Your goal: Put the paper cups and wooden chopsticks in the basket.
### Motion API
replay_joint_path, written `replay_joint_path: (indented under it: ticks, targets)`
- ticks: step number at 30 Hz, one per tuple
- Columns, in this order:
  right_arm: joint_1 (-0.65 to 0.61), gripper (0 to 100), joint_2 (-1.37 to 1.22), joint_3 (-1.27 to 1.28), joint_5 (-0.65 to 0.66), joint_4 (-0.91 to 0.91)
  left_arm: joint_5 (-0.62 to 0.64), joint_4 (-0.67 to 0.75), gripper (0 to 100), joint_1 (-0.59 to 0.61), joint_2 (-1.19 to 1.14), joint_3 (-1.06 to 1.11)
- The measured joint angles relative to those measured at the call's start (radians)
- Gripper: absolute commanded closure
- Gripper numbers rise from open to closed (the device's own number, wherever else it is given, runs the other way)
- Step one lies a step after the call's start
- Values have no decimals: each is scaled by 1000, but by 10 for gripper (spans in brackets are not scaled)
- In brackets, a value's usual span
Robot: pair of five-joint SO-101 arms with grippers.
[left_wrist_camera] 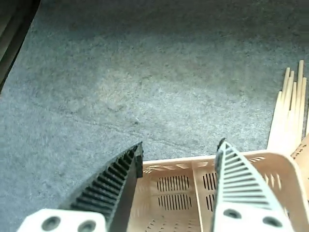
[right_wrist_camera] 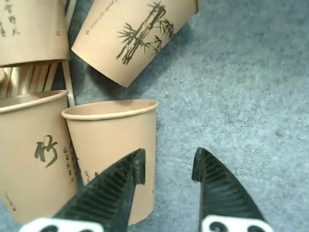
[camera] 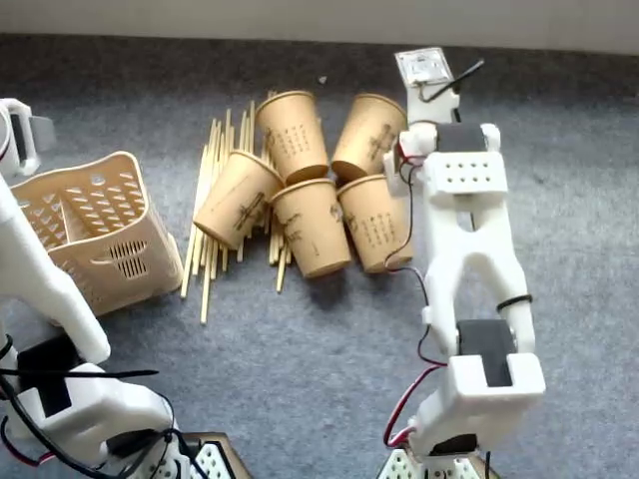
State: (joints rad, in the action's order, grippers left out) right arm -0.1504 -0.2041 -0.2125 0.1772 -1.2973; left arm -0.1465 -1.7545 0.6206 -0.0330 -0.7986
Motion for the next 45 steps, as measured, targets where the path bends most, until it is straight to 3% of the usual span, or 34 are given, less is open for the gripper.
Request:
replay_joint_path:
  ticks: [7,16,25,32,45]
  targets:
    - [-15,826,-143,-120,-20,-14,71,38,736,192,0,-17]
    - [-15,826,-232,-288,-133,2,74,60,735,249,0,-2]
    - [-35,826,-235,-331,-307,-14,74,115,735,255,0,68]
    - [-127,826,-316,-333,-319,-43,74,141,735,255,0,100]
    - [-106,826,-399,-354,-319,-87,74,141,735,255,0,100]
